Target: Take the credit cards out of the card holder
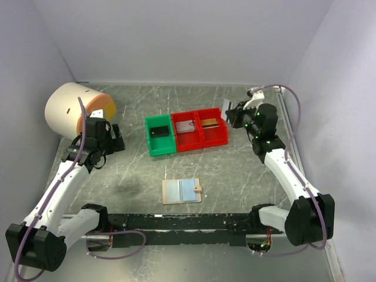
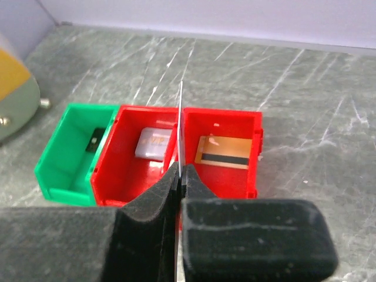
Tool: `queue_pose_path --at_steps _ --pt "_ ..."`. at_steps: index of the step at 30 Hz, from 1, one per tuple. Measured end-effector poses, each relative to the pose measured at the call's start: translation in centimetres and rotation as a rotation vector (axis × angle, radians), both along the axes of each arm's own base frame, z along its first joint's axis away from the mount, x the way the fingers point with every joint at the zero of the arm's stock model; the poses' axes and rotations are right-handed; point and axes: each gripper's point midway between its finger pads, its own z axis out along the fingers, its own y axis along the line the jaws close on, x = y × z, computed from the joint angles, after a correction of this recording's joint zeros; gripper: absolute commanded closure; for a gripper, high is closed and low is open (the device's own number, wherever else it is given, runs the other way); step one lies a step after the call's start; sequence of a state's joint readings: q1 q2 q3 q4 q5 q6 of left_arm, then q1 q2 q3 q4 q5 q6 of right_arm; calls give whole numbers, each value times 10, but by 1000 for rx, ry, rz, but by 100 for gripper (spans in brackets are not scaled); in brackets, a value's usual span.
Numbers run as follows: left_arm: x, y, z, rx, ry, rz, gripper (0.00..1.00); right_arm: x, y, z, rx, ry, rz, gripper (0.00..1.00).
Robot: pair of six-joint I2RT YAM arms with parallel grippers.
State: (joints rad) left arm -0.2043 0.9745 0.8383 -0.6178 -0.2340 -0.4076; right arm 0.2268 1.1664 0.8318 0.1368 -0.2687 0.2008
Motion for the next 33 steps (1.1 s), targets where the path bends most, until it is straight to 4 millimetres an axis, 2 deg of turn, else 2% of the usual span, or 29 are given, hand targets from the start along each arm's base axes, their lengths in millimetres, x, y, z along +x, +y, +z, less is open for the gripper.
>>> queue_pose_path --at_steps 3,5,12,14,16,20,25,29,33 --pt "0 0 0 2 0 2 3 13 -22 3 58 10 -38 100" --pt "0 1 0 2 0 3 4 19 -22 8 72 9 -23 100" --pt "0 2 0 7 -1 7 3 39 -1 34 -5 -81 106 100" --pt "0 2 0 7 0 8 3 40 12 37 -82 -130 147 100" --pt "0 2 -1 8 2 8 4 39 35 36 -201 -184 193 100" --pt "1 2 -3 12 11 10 4 29 80 21 -426 -271 292 100" --pt "0 3 -5 17 20 16 4 33 81 -6 -635 -283 311 100" --pt "0 4 -5 20 19 22 4 24 92 -29 -773 -278 379 100" --pt "1 5 -6 21 21 24 4 18 100 -34 -830 -301 426 100"
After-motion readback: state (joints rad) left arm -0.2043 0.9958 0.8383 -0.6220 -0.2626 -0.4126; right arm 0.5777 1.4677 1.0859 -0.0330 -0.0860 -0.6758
